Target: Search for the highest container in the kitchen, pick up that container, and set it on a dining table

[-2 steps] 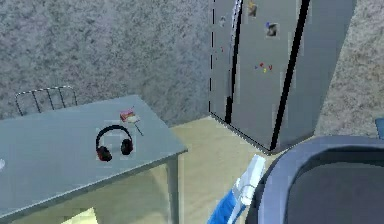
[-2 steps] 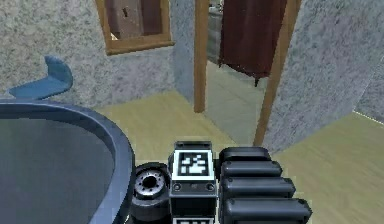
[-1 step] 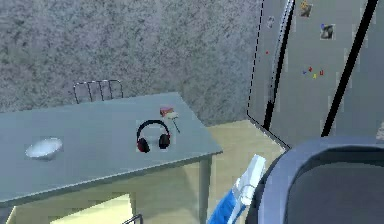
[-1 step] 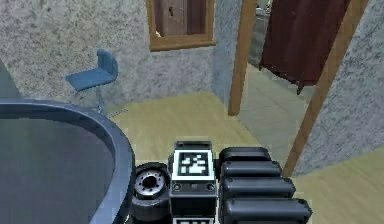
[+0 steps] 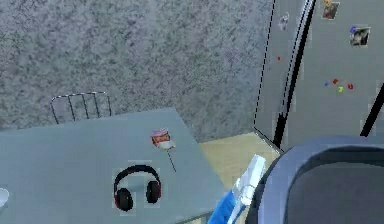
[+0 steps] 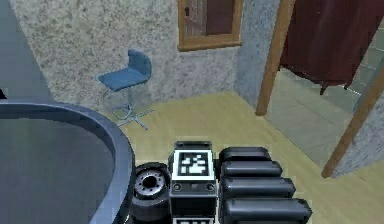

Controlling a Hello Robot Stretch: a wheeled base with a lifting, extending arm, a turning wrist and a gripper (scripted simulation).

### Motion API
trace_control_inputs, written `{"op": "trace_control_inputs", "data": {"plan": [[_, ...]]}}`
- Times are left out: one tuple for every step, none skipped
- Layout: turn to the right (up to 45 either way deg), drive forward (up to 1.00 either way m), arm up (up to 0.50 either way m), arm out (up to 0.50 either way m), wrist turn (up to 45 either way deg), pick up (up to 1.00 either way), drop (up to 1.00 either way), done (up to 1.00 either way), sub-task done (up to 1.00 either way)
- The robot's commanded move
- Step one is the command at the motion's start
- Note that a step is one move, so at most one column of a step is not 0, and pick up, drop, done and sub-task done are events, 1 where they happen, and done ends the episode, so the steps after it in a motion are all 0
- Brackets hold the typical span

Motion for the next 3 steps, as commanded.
{"op": "trace_control_inputs", "data": {"plan": [[-45.0,0.00,0.00,0.00,0.0,0.00,0.00,0.00,0.00],[-45.0,0.00,0.00,0.00,0.0,0.00,0.00,0.00,0.00],[-45.0,0.00,0.00,0.00,0.0,0.00,0.00,0.00,0.00]]}}
